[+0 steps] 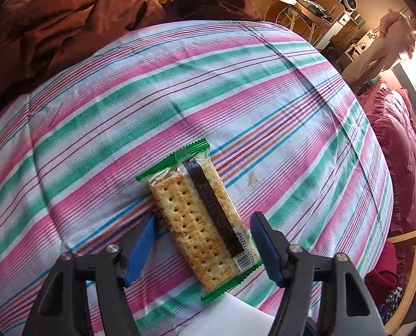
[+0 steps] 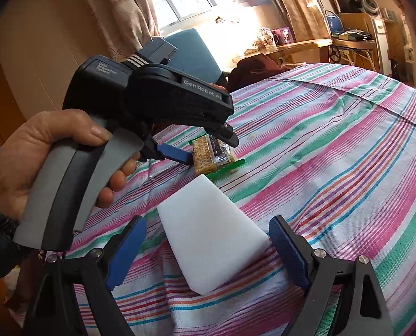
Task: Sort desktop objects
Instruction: 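Grasp the second green-wrapped cracker pack with the left tool, then grasp the white melamine block with the right tool while the left tool holds the crackers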
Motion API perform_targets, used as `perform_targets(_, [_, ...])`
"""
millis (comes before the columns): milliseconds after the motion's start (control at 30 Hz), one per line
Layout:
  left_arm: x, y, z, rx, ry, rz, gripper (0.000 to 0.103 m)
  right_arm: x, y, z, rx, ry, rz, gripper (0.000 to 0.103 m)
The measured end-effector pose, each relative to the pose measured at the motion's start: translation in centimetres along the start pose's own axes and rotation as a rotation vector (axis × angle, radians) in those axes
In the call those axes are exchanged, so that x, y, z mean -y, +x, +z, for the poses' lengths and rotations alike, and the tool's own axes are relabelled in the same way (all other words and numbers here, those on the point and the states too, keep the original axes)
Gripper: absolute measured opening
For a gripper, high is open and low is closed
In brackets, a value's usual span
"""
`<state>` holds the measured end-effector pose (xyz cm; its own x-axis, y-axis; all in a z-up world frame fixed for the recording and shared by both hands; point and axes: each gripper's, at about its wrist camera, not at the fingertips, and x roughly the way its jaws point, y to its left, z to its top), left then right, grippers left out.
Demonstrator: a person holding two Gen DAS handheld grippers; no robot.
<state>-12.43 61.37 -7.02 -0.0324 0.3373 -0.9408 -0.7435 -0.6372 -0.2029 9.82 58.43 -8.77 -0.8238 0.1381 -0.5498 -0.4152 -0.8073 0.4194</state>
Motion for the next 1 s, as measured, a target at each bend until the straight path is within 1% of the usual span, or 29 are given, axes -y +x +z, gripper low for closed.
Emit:
perform_targets(33, [0.0, 0.0, 0.0, 0.004, 0.009, 0.009, 0.061, 0.0, 0.0, 0.0, 0.0, 0.001, 0.001, 0.09])
perform_targets(200, [-0.9, -0.7, -0.6, 0.015, 0.069, 0.036, 0.057, 0.2, 0.1, 0.1, -0.003, 0.005, 0.009, 0.09])
perform_targets(300, [-2.8, -1.5, -1.2, 0.015, 0.072, 0.054, 0.056, 0.4, 0.2, 0.1, -0.003, 0.012, 0.02, 0.09])
perform_targets(367, [-4.7, -2.2, -1.9, 0.011, 0.056, 0.059, 0.056, 0.4, 0.2, 0.1, -0.004, 0.012, 0.021, 0.09])
perform_targets(500, [-8.7, -3.7, -4.2, 0.003, 0.017, 0.055, 0.056, 0.3, 0.2, 0.1, -0.01, 0.008, 0.019, 0.09])
perform_targets(567, [-10.6, -4.5, -5.6, 0.003, -0.003, 0.052, 0.053, 0.2, 0.2, 0.1, -0.015, 0.004, 0.015, 0.09])
perform_targets(667, [-12.6, -5.8, -7.9, 0.01, -0.023, 0.038, 0.053, 0.0, 0.3, 0.1, -0.024, -0.003, 0.009, 0.091])
perform_targets(767, [-13.7, -6.8, -9.9, 0.018, -0.024, 0.044, 0.053, -0.2, 0.4, 0.2, -0.037, -0.015, -0.002, 0.091])
perform_targets(833, [-13.7, -7.1, -11.5, 0.023, -0.022, 0.043, 0.053, -0.6, 0.6, 0.2, -0.051, -0.035, -0.018, 0.091])
perform_targets(900, [-13.9, -7.6, -12.7, 0.03, -0.014, 0.039, 0.053, -1.0, 0.7, 0.3, -0.068, -0.062, -0.033, 0.091])
perform_targets(1000, [-14.1, -8.3, -14.5, 0.04, -0.003, 0.032, 0.053, -2.0, 1.0, 0.3, -0.105, -0.122, -0.033, 0.091])
